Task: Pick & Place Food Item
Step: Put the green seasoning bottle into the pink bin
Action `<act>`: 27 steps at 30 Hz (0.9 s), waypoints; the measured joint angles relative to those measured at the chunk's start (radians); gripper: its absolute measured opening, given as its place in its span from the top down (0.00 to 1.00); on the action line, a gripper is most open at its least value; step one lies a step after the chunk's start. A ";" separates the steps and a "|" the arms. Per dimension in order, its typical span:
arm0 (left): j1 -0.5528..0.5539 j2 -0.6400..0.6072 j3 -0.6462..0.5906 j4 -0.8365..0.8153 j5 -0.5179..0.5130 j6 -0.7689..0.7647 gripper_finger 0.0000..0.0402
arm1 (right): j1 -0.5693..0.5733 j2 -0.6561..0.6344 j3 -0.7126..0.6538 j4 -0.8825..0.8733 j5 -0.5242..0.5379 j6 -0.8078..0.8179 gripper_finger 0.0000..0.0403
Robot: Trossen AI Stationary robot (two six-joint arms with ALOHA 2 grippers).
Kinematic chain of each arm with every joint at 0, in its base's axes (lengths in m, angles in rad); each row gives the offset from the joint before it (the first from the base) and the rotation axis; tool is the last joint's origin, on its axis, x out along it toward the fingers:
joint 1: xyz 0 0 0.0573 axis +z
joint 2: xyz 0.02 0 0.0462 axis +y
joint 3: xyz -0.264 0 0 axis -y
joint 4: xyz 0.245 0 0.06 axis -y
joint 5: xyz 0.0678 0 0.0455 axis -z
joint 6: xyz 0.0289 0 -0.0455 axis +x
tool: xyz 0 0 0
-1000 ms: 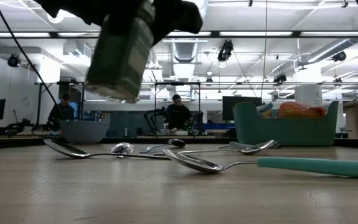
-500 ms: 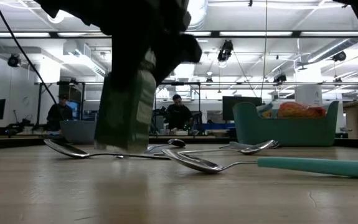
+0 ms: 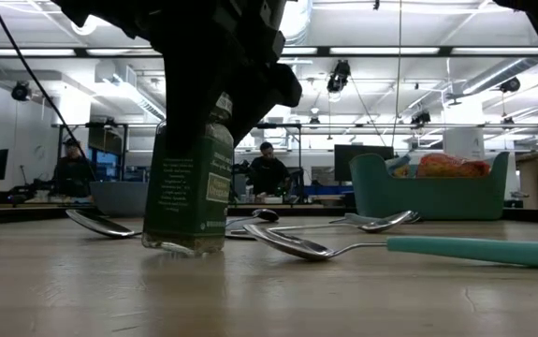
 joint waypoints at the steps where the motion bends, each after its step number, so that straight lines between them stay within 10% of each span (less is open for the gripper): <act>1: 0.000 0.000 0.000 0.000 0.000 0.000 0.33 | 0.000 0.000 0.000 0.000 0.000 0.003 0.49; 27: 0.000 0.000 0.000 -0.001 0.000 0.000 0.33 | -0.003 0.002 0.020 -0.004 0.000 0.010 0.47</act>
